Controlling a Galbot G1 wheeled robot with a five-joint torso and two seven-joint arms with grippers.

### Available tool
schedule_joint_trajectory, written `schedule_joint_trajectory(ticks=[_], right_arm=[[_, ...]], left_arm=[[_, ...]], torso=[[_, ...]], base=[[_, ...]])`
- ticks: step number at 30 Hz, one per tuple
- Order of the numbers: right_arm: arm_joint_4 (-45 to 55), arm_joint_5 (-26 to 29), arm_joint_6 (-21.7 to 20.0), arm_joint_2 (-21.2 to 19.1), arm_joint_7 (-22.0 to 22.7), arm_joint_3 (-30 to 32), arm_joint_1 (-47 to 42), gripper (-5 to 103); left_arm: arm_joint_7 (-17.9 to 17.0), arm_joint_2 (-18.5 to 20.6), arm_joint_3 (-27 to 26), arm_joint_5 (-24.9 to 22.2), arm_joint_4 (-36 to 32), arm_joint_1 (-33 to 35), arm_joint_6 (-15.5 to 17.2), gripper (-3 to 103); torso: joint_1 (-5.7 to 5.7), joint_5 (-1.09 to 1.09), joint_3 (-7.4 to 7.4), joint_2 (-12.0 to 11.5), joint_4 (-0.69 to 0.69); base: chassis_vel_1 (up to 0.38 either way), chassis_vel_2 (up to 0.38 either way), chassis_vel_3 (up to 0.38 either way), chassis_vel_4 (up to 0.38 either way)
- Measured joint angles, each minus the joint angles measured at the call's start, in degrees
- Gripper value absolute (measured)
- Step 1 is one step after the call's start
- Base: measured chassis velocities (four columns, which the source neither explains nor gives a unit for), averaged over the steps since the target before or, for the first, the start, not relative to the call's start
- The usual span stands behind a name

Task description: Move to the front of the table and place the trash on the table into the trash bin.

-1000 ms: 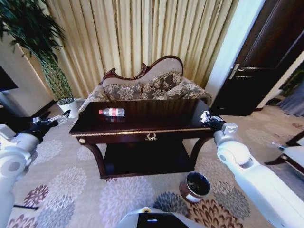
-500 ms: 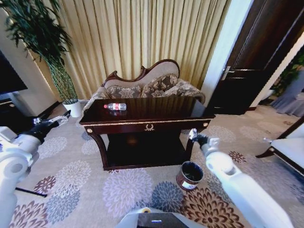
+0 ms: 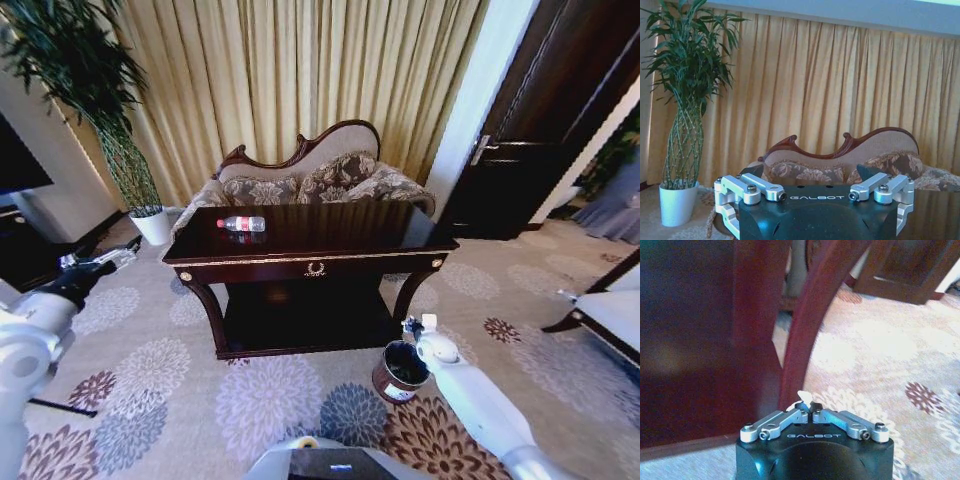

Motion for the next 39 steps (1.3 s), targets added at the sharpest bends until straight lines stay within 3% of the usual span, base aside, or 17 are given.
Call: schedule_joint_trajectory(ticks=[2,5,9,10,13,14,18,19,21,22,23,24,26,30,39], right_arm=[[-1.5,-1.4,0.4,0.5,-0.1,0.3,0.0,-2],[-3.9,-3.8,0.8,1.5,-0.1,0.9,0.0,14],[-4.9,-5.8,1.7,1.6,-0.1,1.1,-0.4,24],[-4.9,-5.8,1.7,1.6,-0.1,1.1,-0.4,24],[-4.4,-5.7,1.7,1.2,0.1,1.1,-0.7,41],[-4.4,-5.7,1.7,1.2,0.1,1.1,-0.7,41],[-2.2,-5.3,2.4,0.6,0.3,1.4,-1.3,57],[0.8,-4.1,3.4,0.3,0.3,2.0,-1.9,63],[3.9,-2.4,4.5,-0.2,0.2,2.5,-2.4,63],[9.3,0.7,5.2,-0.8,0.2,3.1,-3.4,74],[14.3,3.1,5.5,-1.3,0.8,3.7,-4.1,74],[14.3,3.1,5.5,-1.3,0.8,3.7,-4.1,74],[22.8,5.4,7.9,-1.9,2.7,4.4,-5.3,85],[34.7,5.8,10.8,-3.7,1.8,4.8,-7.1,98],[52.1,8.8,9.5,-8.2,-0.4,1.7,-5.8,100]], left_arm=[[0.0,0.1,0.0,0.0,0.0,0.0,-0.1,100],[0.1,0.5,0.0,0.0,-0.1,0.1,-0.1,100],[0.0,0.9,0.0,0.0,-0.3,0.0,-0.1,100],[0.0,0.9,0.0,0.0,-0.3,0.0,-0.1,100],[0.0,0.9,0.3,0.0,-0.4,-0.1,-0.2,100],[0.0,0.9,0.3,0.0,-0.4,-0.1,-0.2,100],[0.0,0.8,0.4,0.1,-0.7,0.0,-0.3,100],[0.0,0.8,0.3,0.0,-0.8,0.1,-0.3,100],[0.0,0.8,0.2,0.0,-0.8,0.1,-0.3,100],[0.0,0.9,0.1,-0.1,-0.9,0.2,-0.4,100],[0.0,0.9,0.0,-0.3,-1.0,0.2,-0.8,100],[0.0,0.9,0.0,-0.3,-1.0,0.2,-0.8,100],[0.5,1.0,0.1,-0.4,-1.0,0.2,-2.6,100],[1.4,1.2,0.1,-0.6,-1.3,0.4,-3.5,100],[3.6,1.5,0.8,-0.6,-0.9,0.0,-6.0,100]], torso=[[0.0,-0.01,0.0,0.0,0.0],[-0.01,0.0,-0.01,0.0,0.0],[-0.02,0.0,-0.01,0.0,0.0],[-0.02,0.0,-0.01,0.0,0.0],[-0.01,0.0,0.0,0.0,0.0],[-0.01,0.0,0.0,0.0,0.0],[-0.01,0.0,0.0,0.0,0.0],[-0.01,0.01,-0.01,0.0,-0.01],[-0.01,0.0,0.0,0.0,0.0],[-0.01,0.0,0.0,0.0,0.01],[-0.01,-0.01,0.0,0.0,0.02],[-0.01,-0.01,0.0,0.0,0.02],[-0.01,-0.02,-0.01,0.0,0.02],[-0.01,-0.02,-0.01,0.0,0.0],[-0.01,-0.02,-0.01,0.0,0.02]], base=[[0.0,0.0,0.0,0.0],[0.0,0.0,0.0,0.0],[0.0,0.0,0.0,0.0],[0.0,0.0,0.0,0.0],[0.0,0.0,0.0,0.0],[0.0,0.0,0.0,0.0],[0.0,0.0,0.0,0.0],[0.0,0.0,0.0,0.0],[0.0,0.0,0.0,0.0],[0.0,0.0,0.0,0.0],[0.0,0.0,0.0,0.0],[0.0,0.0,0.0,0.0],[0.0,0.0,0.0,0.0],[0.0,0.0,0.0,0.0],[0.0,0.0,0.0,0.0]])
